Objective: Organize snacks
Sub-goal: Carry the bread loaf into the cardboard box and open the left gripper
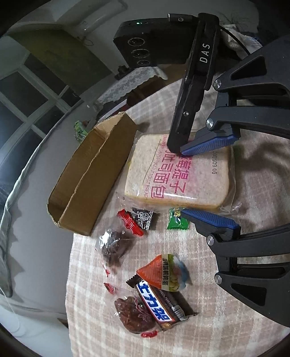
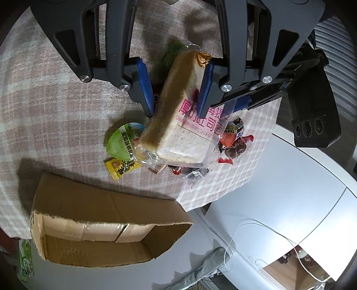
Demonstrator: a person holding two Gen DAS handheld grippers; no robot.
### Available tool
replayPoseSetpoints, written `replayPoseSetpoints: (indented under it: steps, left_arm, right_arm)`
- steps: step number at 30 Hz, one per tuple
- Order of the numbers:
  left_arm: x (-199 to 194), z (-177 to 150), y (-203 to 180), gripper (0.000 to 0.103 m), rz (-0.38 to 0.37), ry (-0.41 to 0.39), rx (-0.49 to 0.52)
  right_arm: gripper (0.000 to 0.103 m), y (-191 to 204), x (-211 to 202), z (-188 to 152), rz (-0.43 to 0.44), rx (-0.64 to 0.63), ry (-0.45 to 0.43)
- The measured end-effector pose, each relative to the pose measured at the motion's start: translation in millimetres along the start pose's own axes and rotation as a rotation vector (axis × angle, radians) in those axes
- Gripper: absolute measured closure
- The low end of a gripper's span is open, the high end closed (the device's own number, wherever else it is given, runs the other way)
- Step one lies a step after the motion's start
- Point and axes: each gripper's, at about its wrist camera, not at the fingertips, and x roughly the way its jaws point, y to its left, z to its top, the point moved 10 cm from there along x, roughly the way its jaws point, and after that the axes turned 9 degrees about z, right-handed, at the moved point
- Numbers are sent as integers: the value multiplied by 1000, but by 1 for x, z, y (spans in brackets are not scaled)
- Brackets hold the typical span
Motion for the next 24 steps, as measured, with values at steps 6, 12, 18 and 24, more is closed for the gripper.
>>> replayPoseSetpoints:
  steps: [6, 12, 18, 24]
  left_arm:
    - [-12, 7, -10, 56, 1, -32, 16]
    - [-20, 32, -27, 56, -12, -72, 45]
    - [-20, 70, -49, 56, -18, -121, 85]
    - [-9, 109, -64, 56, -34, -152, 88]
  right_arm:
    - [63, 6, -10, 8, 6, -23, -25]
    - [62, 12, -31, 29, 9, -49, -66]
    - [63, 15, -53, 64, -8, -96, -118]
    - [63, 10, -71, 105, -41, -138, -167]
